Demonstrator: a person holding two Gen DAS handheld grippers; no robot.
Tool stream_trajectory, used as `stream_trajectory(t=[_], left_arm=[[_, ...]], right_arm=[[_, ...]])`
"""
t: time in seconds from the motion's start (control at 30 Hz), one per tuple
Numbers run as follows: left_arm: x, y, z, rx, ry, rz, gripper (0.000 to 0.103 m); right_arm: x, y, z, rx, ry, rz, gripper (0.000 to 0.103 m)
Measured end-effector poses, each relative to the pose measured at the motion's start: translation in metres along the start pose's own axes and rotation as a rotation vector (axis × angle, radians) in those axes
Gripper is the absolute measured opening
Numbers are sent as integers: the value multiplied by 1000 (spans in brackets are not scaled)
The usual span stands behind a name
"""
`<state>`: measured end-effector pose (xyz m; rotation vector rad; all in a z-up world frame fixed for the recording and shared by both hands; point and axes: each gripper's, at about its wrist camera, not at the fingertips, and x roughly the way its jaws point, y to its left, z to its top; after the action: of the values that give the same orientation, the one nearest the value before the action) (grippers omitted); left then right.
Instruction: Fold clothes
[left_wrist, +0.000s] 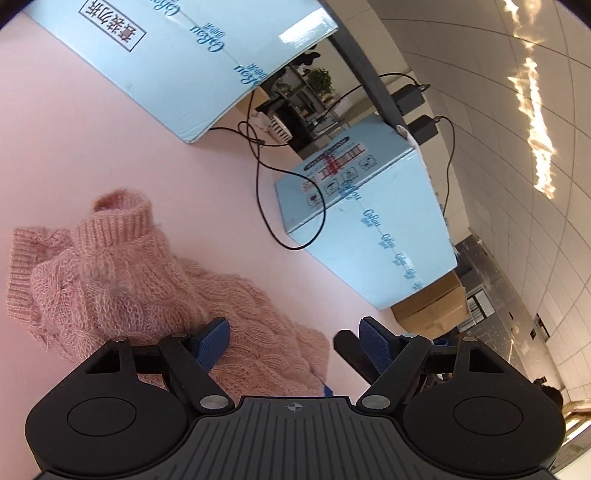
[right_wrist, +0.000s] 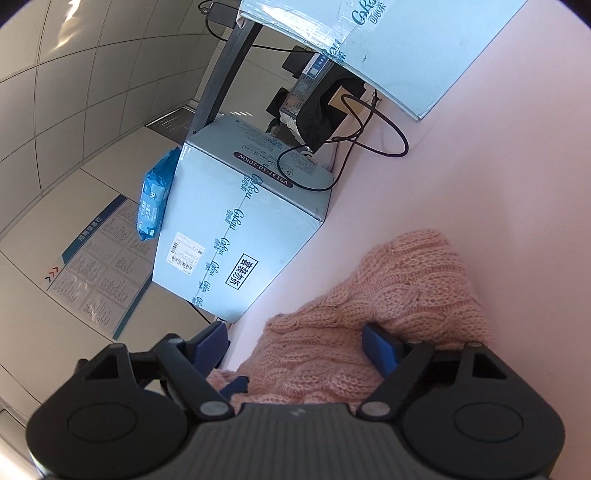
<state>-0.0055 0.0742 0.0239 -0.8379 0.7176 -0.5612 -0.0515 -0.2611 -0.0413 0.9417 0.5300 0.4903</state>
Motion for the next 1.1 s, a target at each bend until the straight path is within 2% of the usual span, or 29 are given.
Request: stream_trajectory(t=[0.13, 0.2, 0.37, 0.43, 0.53, 0.6, 0.73, 0.83, 0.93, 1.1], left_arm=[[-6, 24, 7, -61, -8, -22, 77], [-5, 33, 9, -94, 9, -26, 69], [-1, 21, 4, 0, 11, 32, 68], [1, 16, 1, 38, 6, 53, 68], [1, 16, 1, 31, 0, 51, 68], [0, 19, 2, 14, 0, 42, 69], [0, 22, 5, -8, 7, 27, 69], [0, 23, 5, -15, 12, 21, 69], [0, 23, 6, -18, 15, 19, 69], [0, 22, 5, -12, 17, 17, 69]], right_arm=[[-2, -2, 1, 3, -1, 13, 81], [-1, 0, 2, -2, 0, 8, 81], [-4, 3, 6, 9, 14, 7, 82], [-13, 3, 11, 47, 8, 22, 89], [-33, -2, 21, 122, -22, 48, 96], [-48, -10, 28, 184, -30, 43, 97], [-73, -32, 37, 293, -13, 20, 98], [-78, -46, 36, 361, 39, -3, 96], [-77, -43, 35, 347, 58, -32, 97], [-53, -28, 33, 292, 122, -143, 98]])
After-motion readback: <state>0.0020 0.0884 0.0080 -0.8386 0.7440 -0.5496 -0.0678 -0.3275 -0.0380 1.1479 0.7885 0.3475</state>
